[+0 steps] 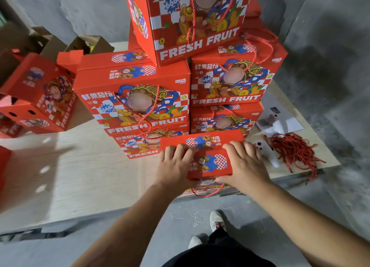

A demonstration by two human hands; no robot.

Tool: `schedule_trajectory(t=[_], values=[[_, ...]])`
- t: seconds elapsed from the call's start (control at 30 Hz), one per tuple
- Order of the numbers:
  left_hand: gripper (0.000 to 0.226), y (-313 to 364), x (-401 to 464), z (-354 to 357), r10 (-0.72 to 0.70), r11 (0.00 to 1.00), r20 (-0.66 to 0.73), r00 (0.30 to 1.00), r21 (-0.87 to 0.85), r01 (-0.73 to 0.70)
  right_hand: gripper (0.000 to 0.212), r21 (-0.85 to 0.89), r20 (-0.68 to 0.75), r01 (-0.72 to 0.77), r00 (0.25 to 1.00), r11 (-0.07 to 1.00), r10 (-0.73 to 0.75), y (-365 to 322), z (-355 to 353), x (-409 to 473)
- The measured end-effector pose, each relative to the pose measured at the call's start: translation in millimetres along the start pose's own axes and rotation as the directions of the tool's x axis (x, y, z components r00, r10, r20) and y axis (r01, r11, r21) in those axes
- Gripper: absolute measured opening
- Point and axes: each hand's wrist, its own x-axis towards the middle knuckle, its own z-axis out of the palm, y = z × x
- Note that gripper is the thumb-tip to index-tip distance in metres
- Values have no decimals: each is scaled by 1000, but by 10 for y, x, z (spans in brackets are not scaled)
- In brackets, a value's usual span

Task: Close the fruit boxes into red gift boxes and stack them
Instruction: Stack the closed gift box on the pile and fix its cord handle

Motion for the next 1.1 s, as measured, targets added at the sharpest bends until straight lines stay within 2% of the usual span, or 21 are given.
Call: schedule_trajectory(t=[0.1,0.17,0.23,0.3,0.4,0.47,0.53,0.6,0.67,0.73,0.83,0.9,1.0,1.1], values=[[98,22,-11,84,-20,1000,-130,991,-5,20,107,-63,52,33,998,997,-29,65,-1,62],[98,47,-7,117,-26,999,-162,987,24,30,105,-65,85,51,995,997,-46,105,-12,101],[100,55,22,114,-60,997,-146,987,35,66,110,-51,95,44,995,998,-39,117,-21,158],[105,57,50,100,-93,995,-103,990,32,97,125,-28,143,9,990,1000,-5,89,-32,191],[116,65,37,170,-103,994,-13,995,32,103,143,26,285,-55,958,998,45,57,18,195],[122,50,35,190,-106,994,30,994,4,106,146,82,388,-83,921,993,45,60,31,239],[124,35,48,175,-112,993,4,994,-48,112,146,92,419,-82,907,992,36,69,9,271],[117,31,11,189,-82,991,-117,990,-112,69,142,67,346,-39,938,997,13,65,-8,205],[101,44,-80,255,25,992,-272,962,-109,-56,135,41,192,-3,981,999,-5,47,9,51],[88,67,-153,299,72,987,-341,937,-114,-117,126,57,62,-15,998,998,12,9,42,-121],[79,101,-206,256,-78,969,-316,946,-245,-2,115,84,-20,-35,999,996,36,-36,85,-268],[69,112,-232,209,-137,963,-294,946,-265,57,112,90,-37,-52,998,995,56,-60,91,-322],[70,140,-317,216,-97,986,-198,975,-155,67,113,78,-27,-40,999,996,42,-66,88,-348],[88,112,-353,248,-60,994,-64,996,-99,54,114,73,19,-46,999,996,45,-73,71,-311]])
